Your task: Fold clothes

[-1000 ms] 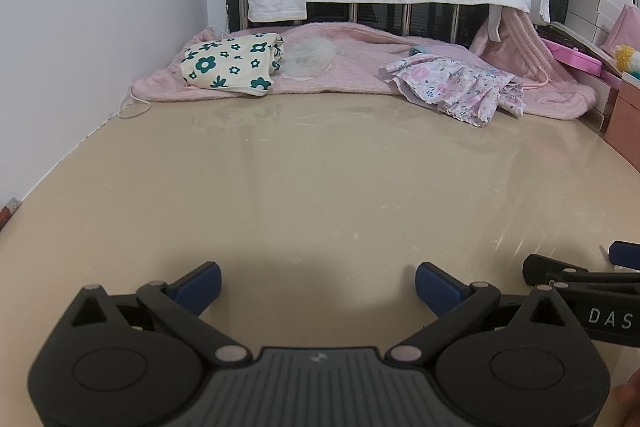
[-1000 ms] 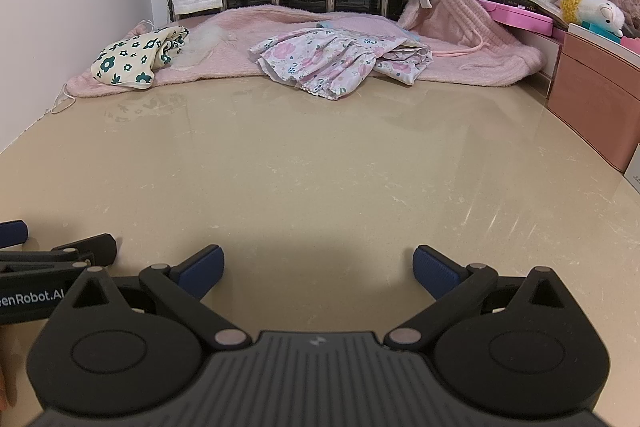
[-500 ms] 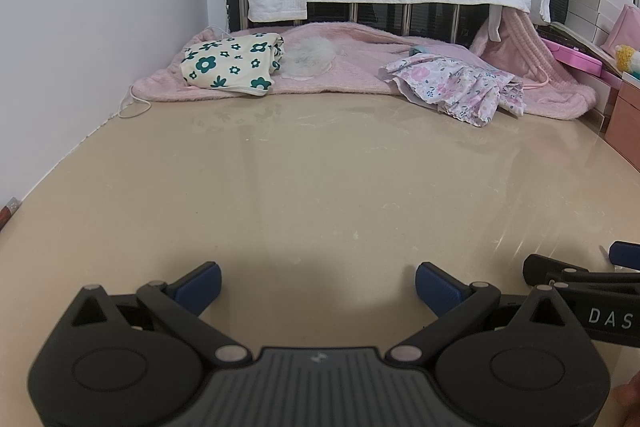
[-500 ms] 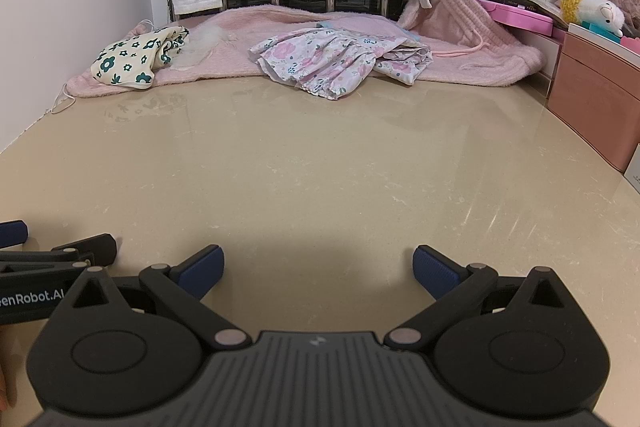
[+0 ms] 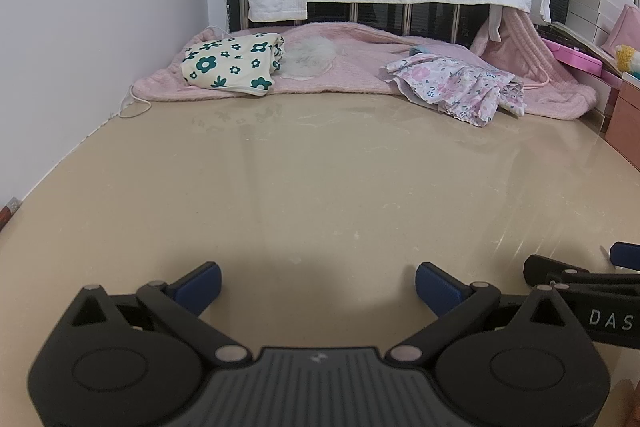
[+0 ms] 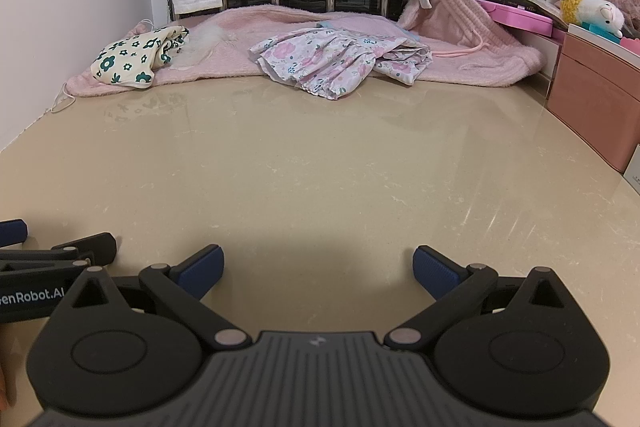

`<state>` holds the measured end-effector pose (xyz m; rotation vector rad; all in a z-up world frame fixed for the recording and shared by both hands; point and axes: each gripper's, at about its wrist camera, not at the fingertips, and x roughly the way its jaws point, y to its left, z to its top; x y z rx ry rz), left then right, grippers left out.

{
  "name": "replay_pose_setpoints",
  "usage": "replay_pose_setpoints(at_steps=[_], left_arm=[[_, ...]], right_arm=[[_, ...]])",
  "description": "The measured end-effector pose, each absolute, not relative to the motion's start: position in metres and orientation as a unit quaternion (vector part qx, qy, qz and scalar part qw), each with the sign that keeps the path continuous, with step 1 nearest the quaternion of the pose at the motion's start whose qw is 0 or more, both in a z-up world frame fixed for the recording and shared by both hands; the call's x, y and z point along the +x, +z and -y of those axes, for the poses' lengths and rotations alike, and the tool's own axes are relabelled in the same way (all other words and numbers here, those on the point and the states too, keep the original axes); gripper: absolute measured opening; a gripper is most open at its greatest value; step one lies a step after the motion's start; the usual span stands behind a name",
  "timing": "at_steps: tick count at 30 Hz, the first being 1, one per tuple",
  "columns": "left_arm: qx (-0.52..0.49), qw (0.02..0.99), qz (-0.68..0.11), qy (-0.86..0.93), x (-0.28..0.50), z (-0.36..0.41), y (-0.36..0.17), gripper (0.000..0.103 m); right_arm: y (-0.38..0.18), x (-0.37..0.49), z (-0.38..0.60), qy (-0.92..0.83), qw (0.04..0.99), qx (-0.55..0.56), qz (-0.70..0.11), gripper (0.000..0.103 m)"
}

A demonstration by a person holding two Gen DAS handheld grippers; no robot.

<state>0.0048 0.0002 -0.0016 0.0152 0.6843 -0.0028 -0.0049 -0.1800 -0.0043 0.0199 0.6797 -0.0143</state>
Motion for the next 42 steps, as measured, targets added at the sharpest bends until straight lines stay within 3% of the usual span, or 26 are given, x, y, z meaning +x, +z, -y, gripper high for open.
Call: replay_pose_setpoints(at_steps=[19,28,31,35,37,39,40,41,42], left_arm=[[0.008,0.942,-0.336,0.002,0.005,0.000,-0.002,0.103],[0.061,0.958,-0.278,-0.047,0.048,0.004,0.053,0.103],[0.024,0.966,-0.231,-0.115,0.108,-0.004,0.080,0.103],[-0.020,0.951,-0.253,-0.175,0.224,-0.002,0.071,0.103],[-0.049,0.947,-0.281,-0.151,0.282,0.003,0.055,0.102],[-0.071,0.937,-0.314,-0.138,0.321,0.010,0.041,0.095],[-0.084,0.929,-0.330,-0.146,0.338,0.014,0.034,0.094],[-0.089,0.924,-0.340,-0.153,0.347,0.014,0.028,0.087],[-0.091,0.919,-0.349,-0.160,0.353,0.015,0.023,0.063]], right_arm=[[-0.005,-0.006,0.179,-0.010,0.943,0.009,-0.333,0.103],[0.026,0.026,0.204,0.018,0.946,0.040,-0.321,0.103],[0.045,0.074,0.232,0.049,0.946,0.080,-0.310,0.103],[0.041,0.164,0.267,0.052,0.930,0.150,-0.332,0.102],[0.032,0.204,0.277,0.048,0.924,0.162,-0.343,0.093],[0.022,0.233,0.277,0.038,0.922,0.147,-0.355,0.069],[0.016,0.245,0.276,0.038,0.919,0.141,-0.365,0.066],[0.011,0.255,0.276,0.041,0.917,0.140,-0.372,0.059],[0.007,0.262,0.277,0.048,0.915,0.145,-0.374,0.042]])
